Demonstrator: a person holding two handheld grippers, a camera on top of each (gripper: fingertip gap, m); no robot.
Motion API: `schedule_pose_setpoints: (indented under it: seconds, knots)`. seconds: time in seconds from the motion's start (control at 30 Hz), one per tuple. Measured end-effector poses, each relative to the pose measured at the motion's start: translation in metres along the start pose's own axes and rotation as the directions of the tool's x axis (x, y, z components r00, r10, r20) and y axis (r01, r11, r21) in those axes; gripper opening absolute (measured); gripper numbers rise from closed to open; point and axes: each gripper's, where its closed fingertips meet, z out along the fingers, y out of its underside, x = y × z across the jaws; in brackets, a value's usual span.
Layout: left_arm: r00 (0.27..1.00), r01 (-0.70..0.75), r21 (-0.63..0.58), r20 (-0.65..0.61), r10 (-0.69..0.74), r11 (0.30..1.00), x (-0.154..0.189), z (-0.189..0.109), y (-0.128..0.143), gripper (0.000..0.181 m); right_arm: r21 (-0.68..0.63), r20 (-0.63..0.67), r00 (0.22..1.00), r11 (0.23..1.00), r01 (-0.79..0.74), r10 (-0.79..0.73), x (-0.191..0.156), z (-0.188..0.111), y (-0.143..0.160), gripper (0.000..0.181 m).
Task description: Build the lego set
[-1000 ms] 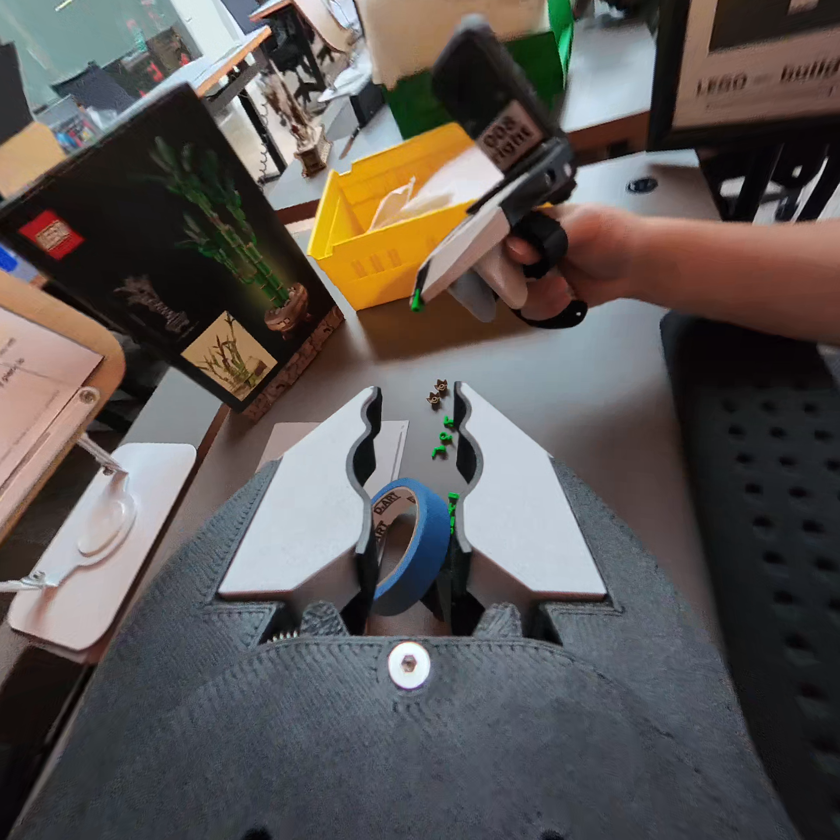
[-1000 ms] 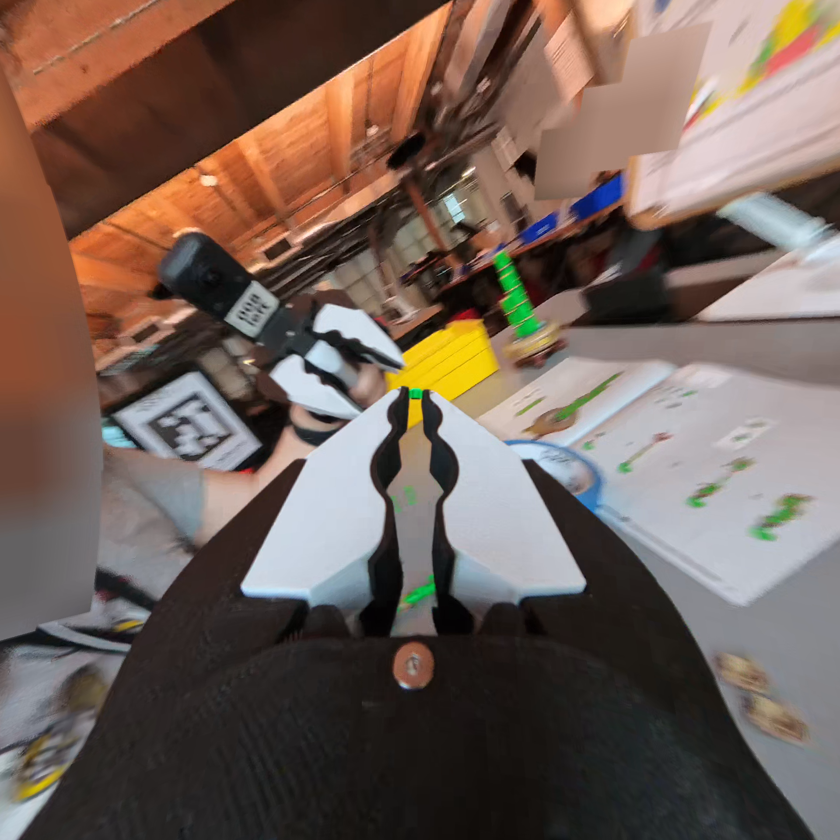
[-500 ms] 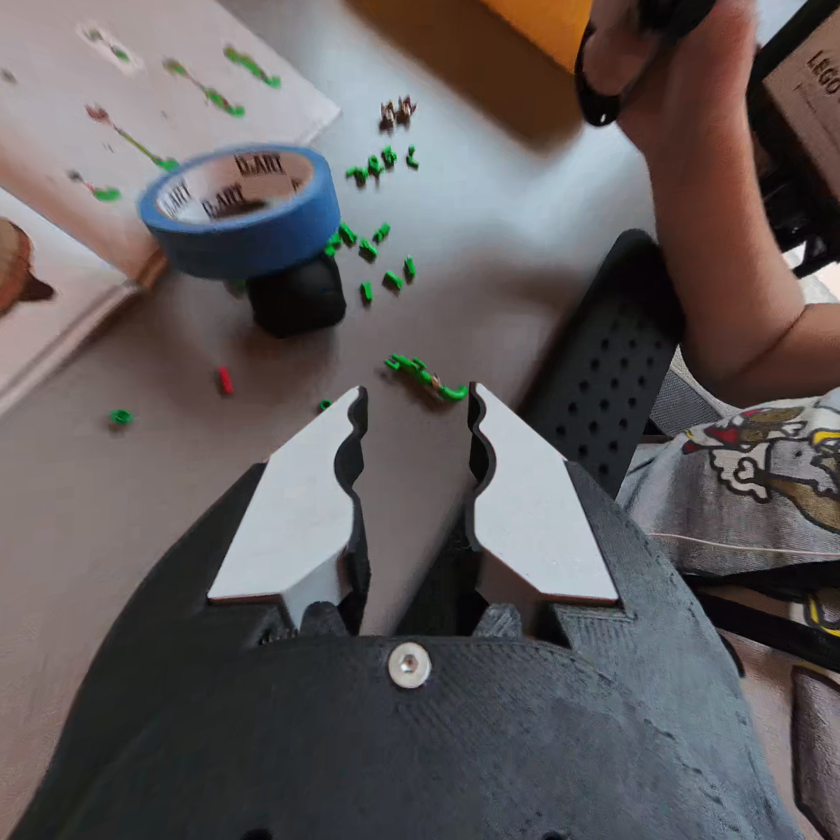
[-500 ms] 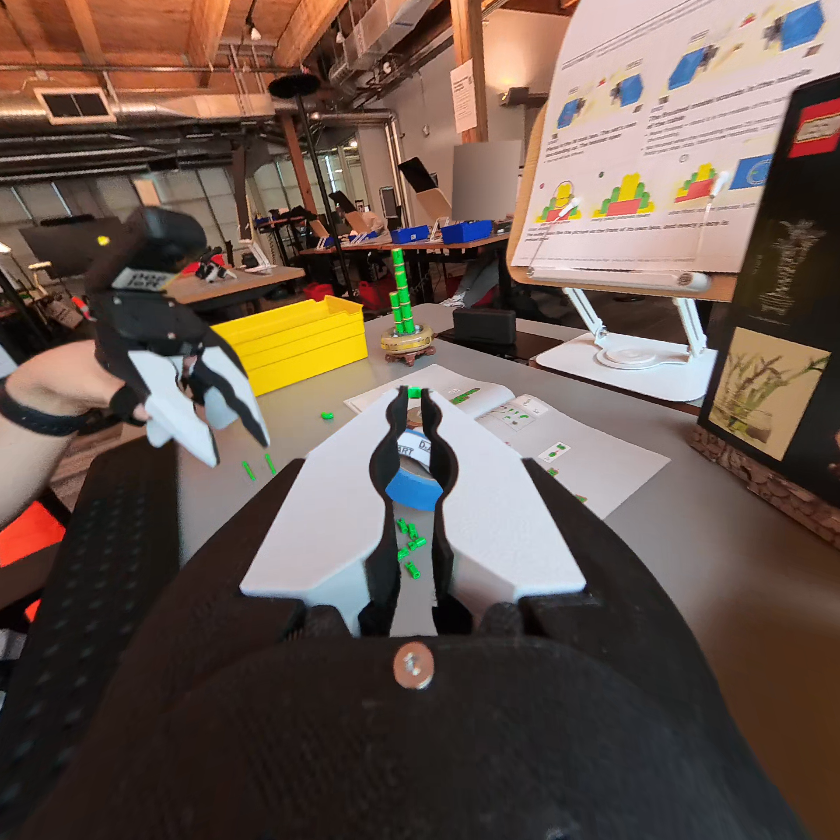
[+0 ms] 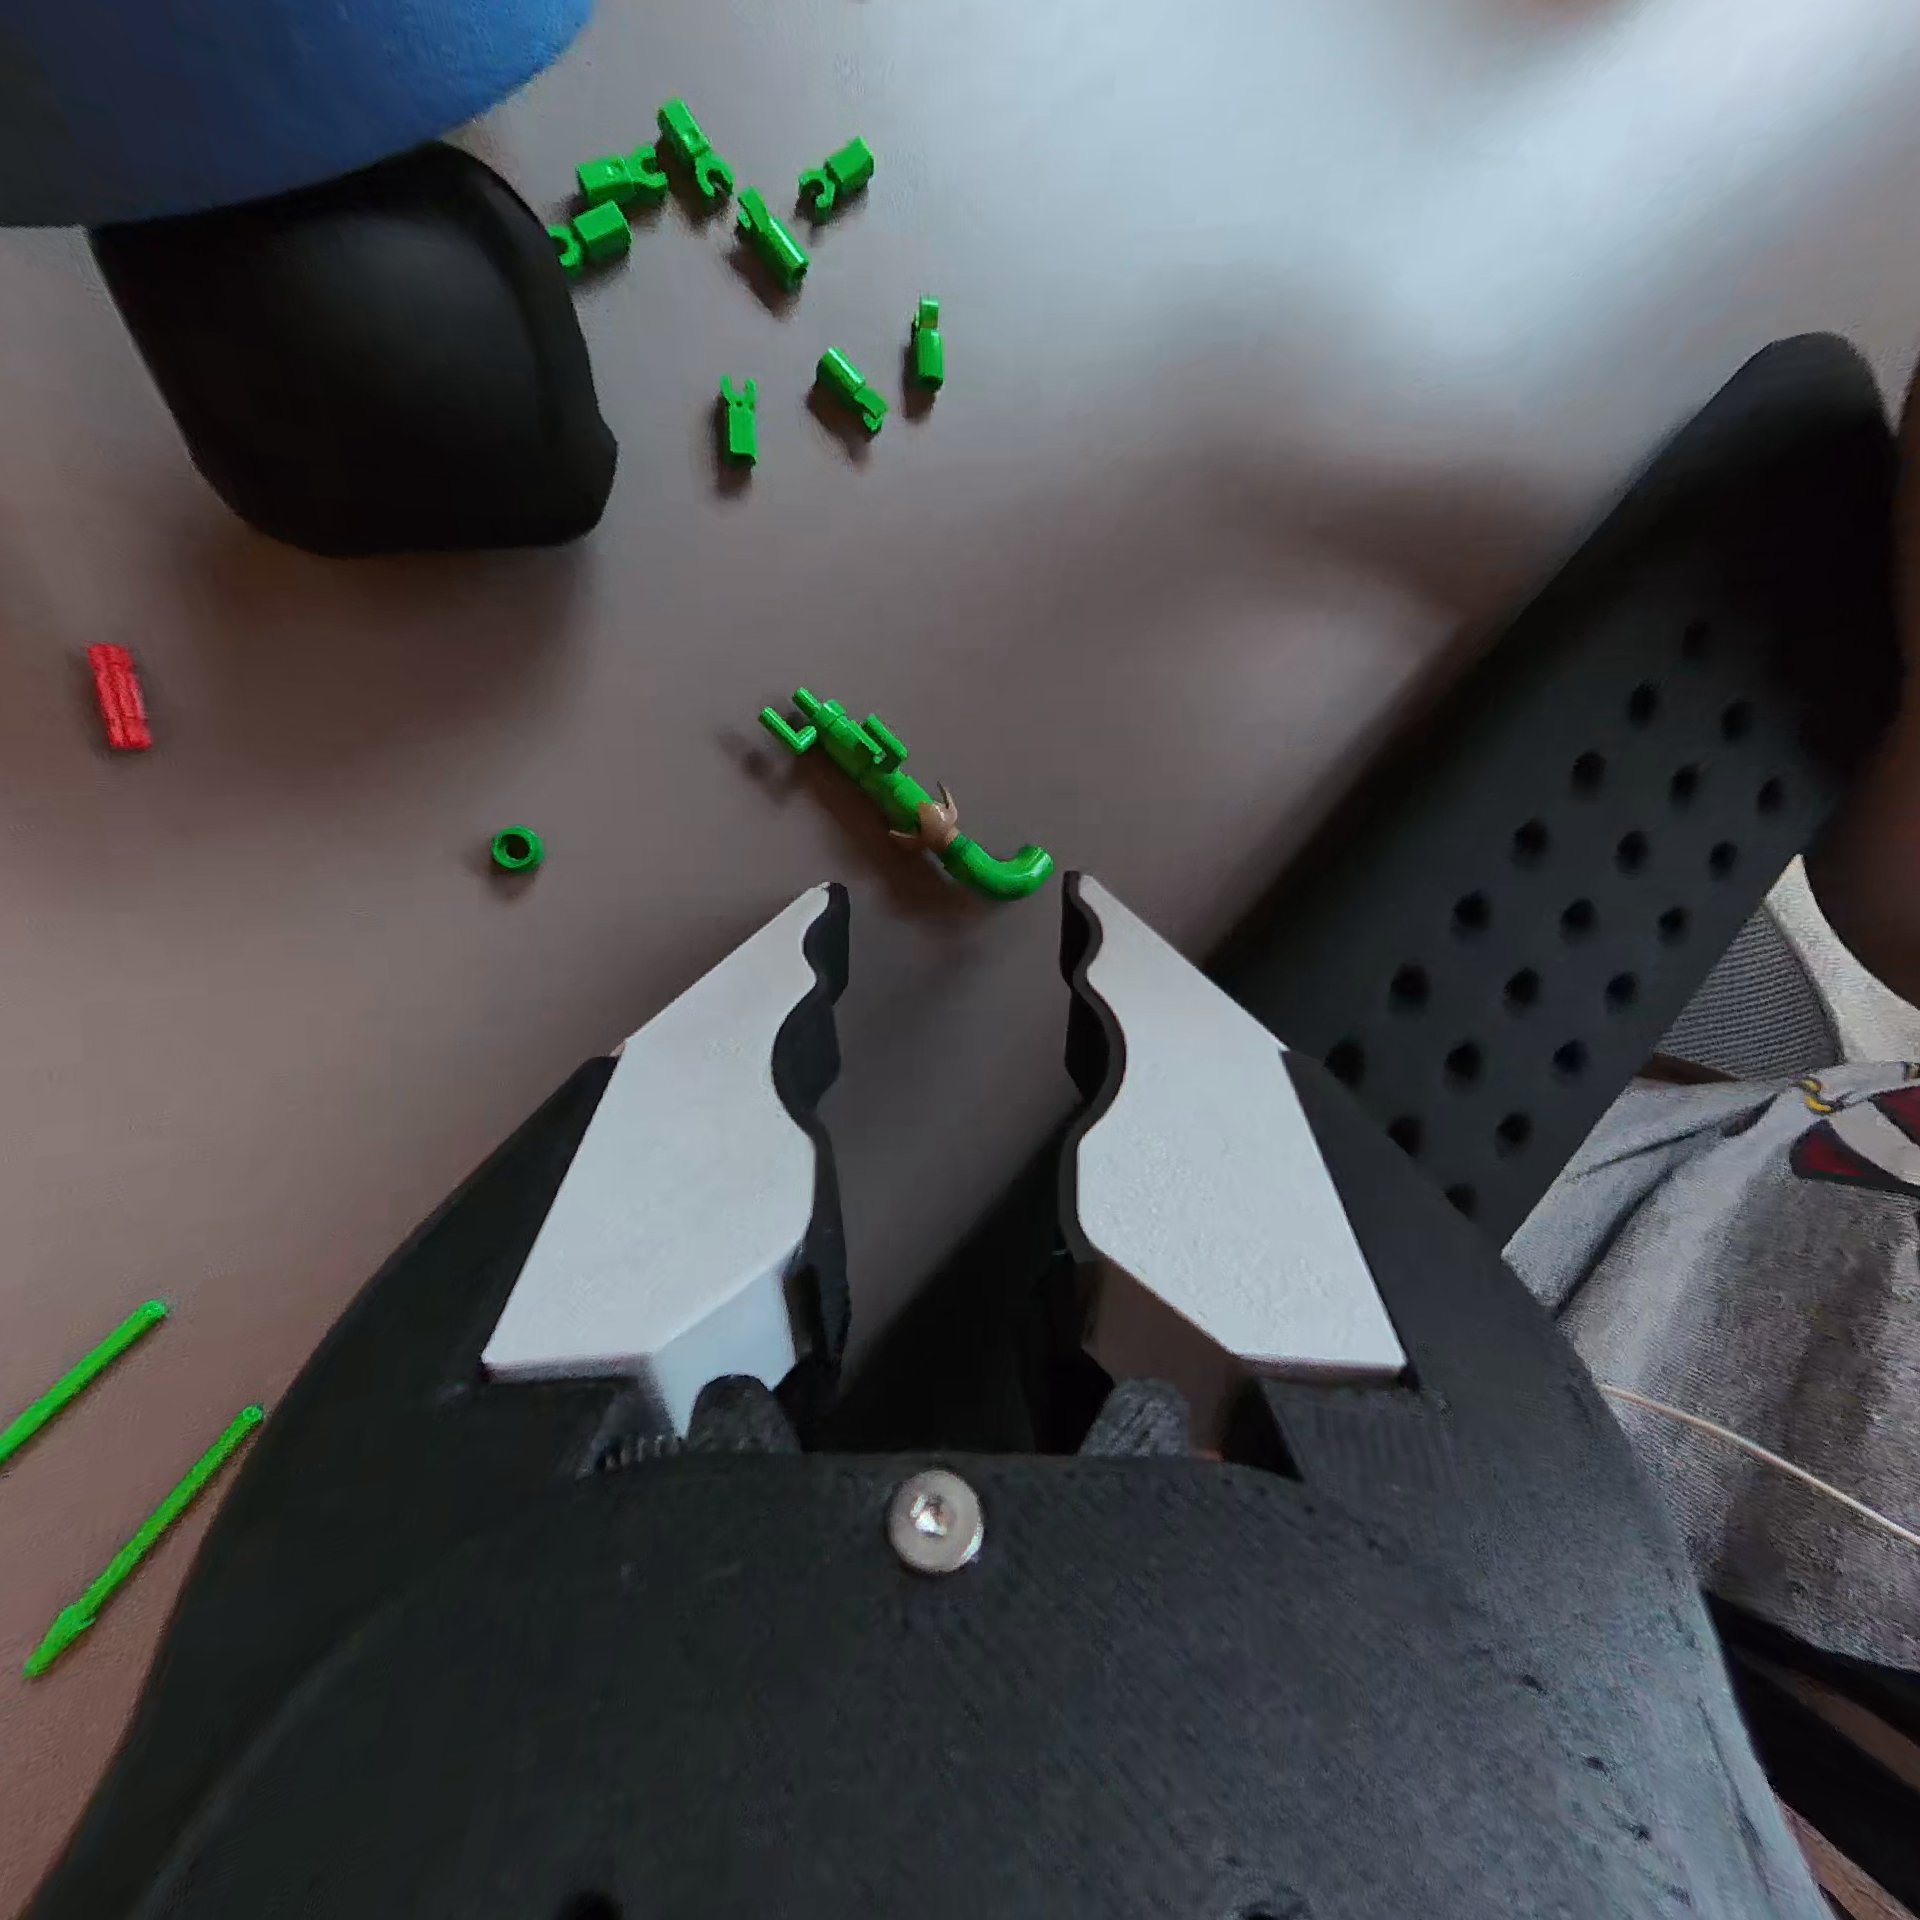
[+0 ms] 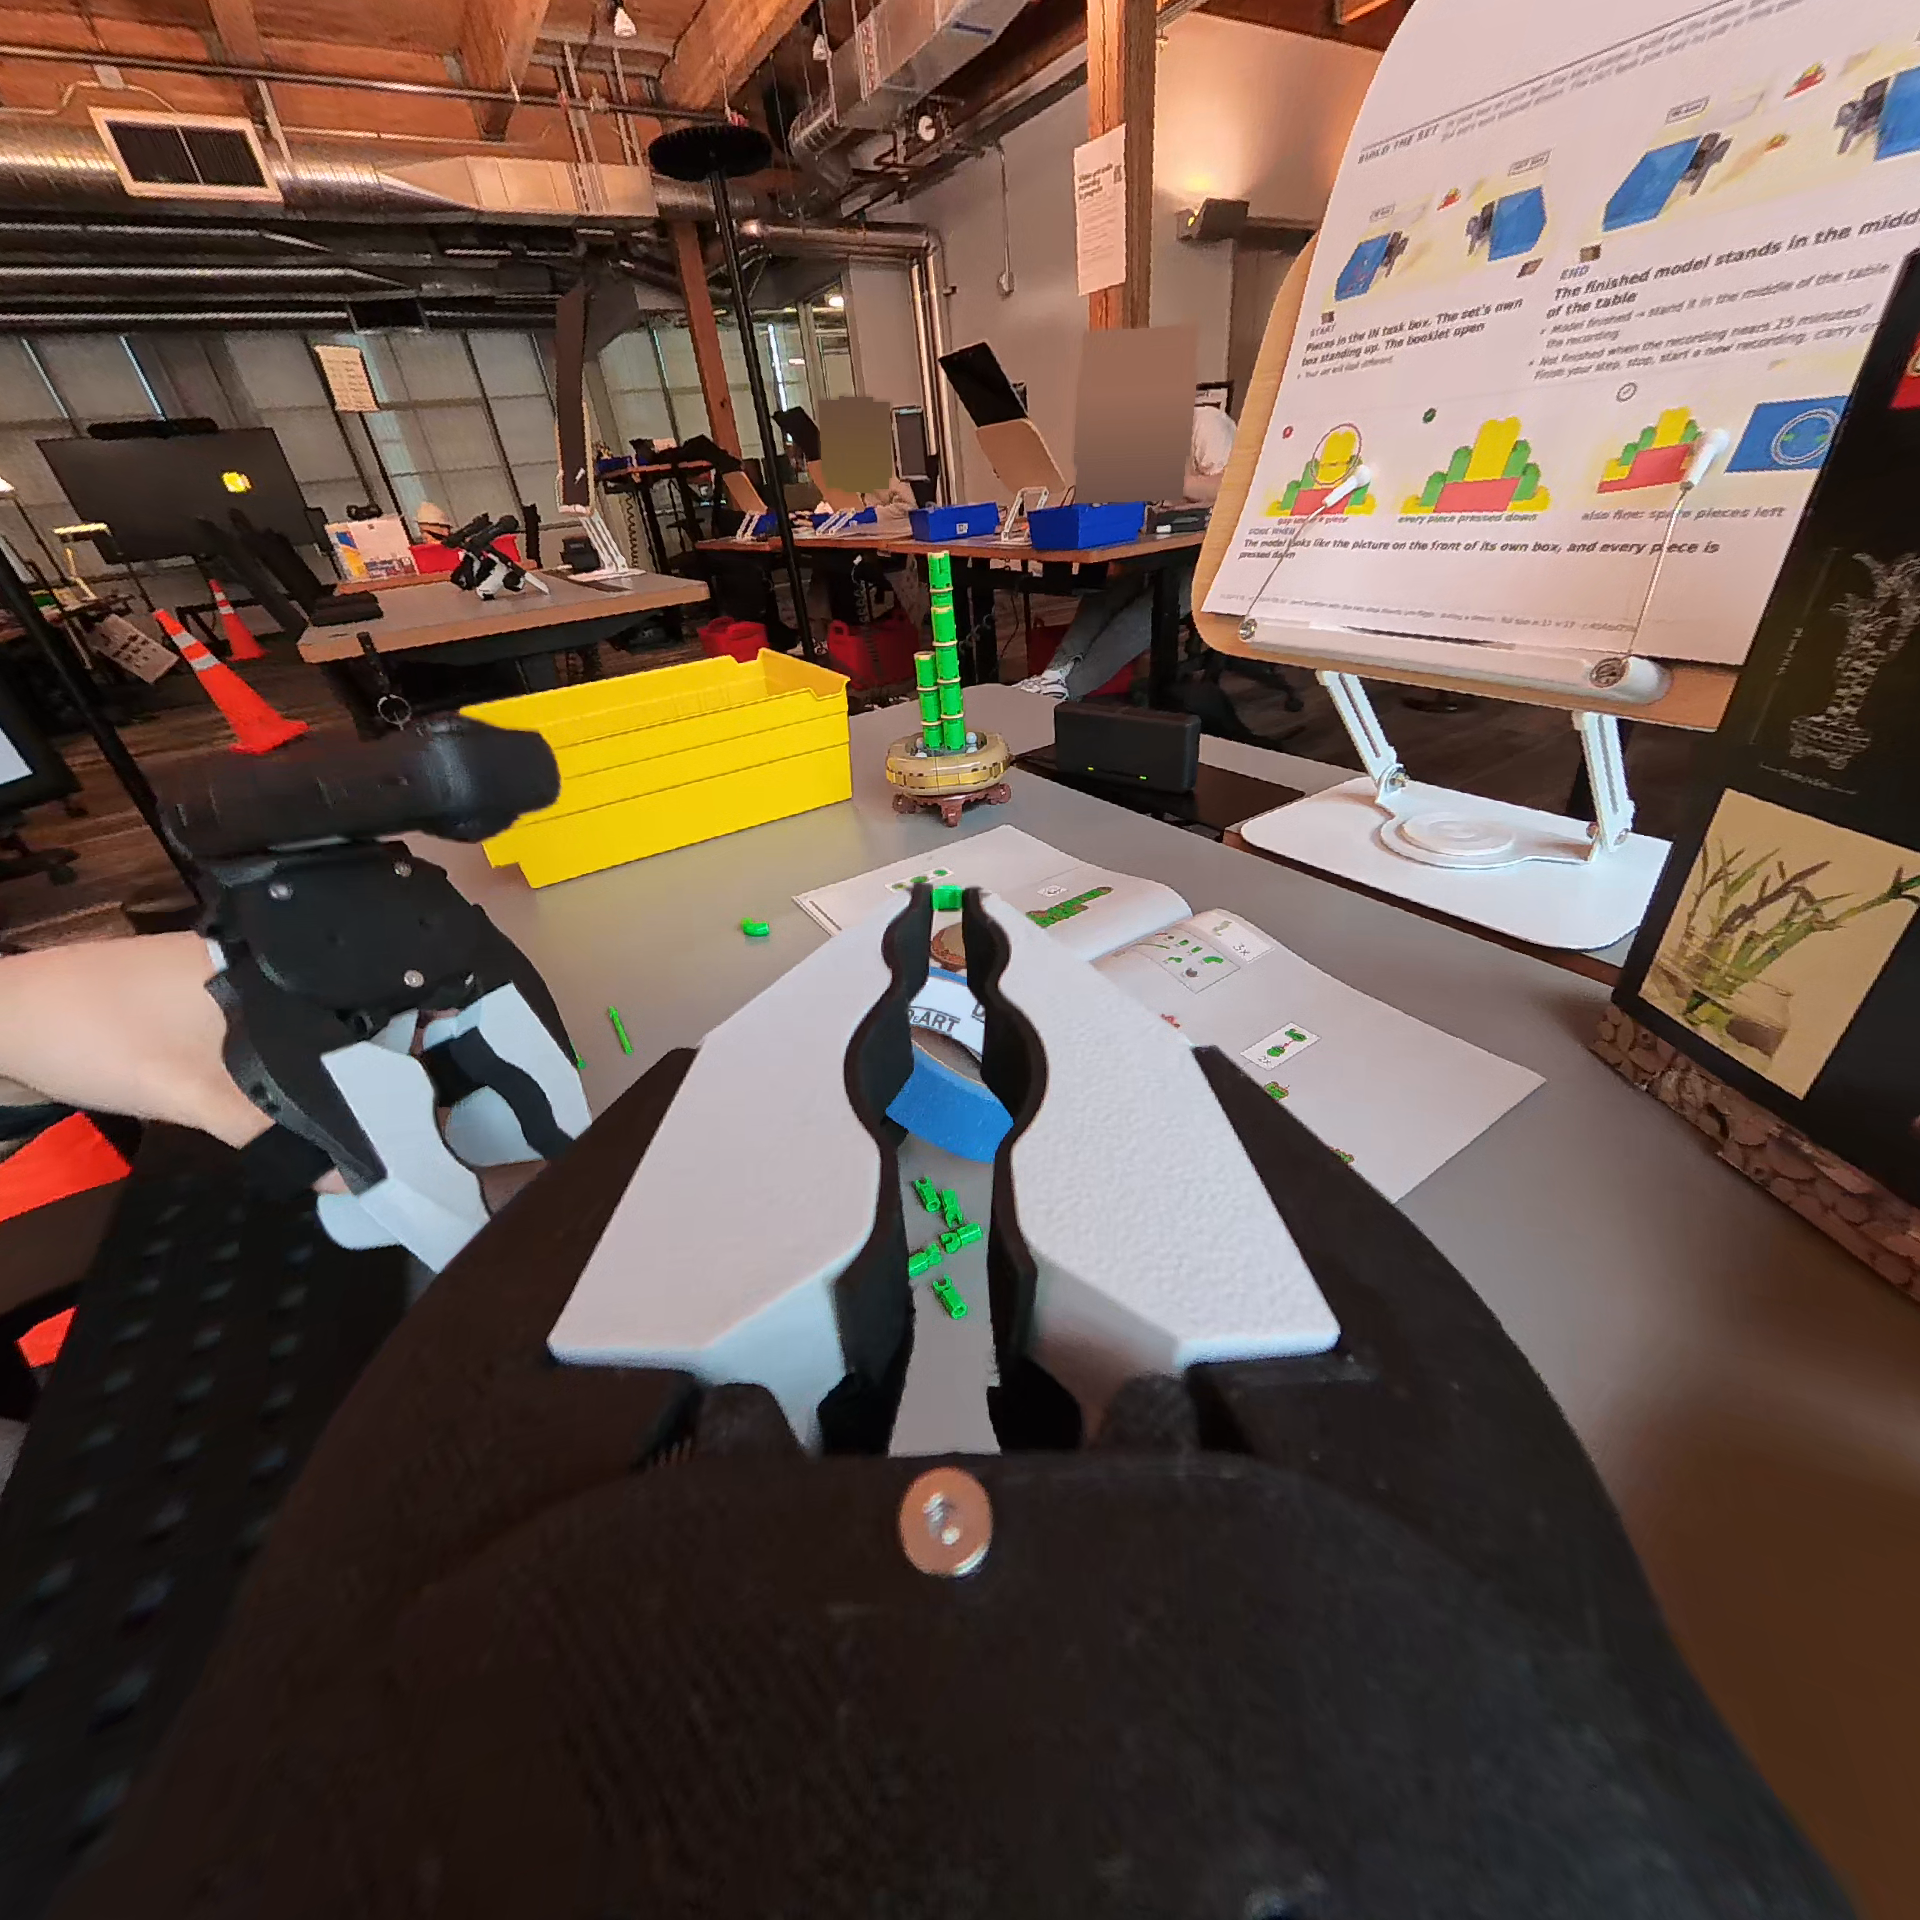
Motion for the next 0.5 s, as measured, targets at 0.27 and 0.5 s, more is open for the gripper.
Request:
schedule_pose_setpoints:
  seconds: [0.27,0.5]
  knots:
    - [0.998,0.05,-0.038,-0.032,-0.051,0.998,0.006,0.01,-0.005,0.013,-0.023,0.012,1.0,1.0,0.02,-0.019,-0.005,-0.003,0.006,0.003]
    - [0.996,0.048,-0.025,-0.074,-0.05,0.999,0.007,0.012,-0.008,0.009,-0.068,0.017,0.998,0.996,0.063,-0.062,-0.01,-0.004,0.017,0.003]
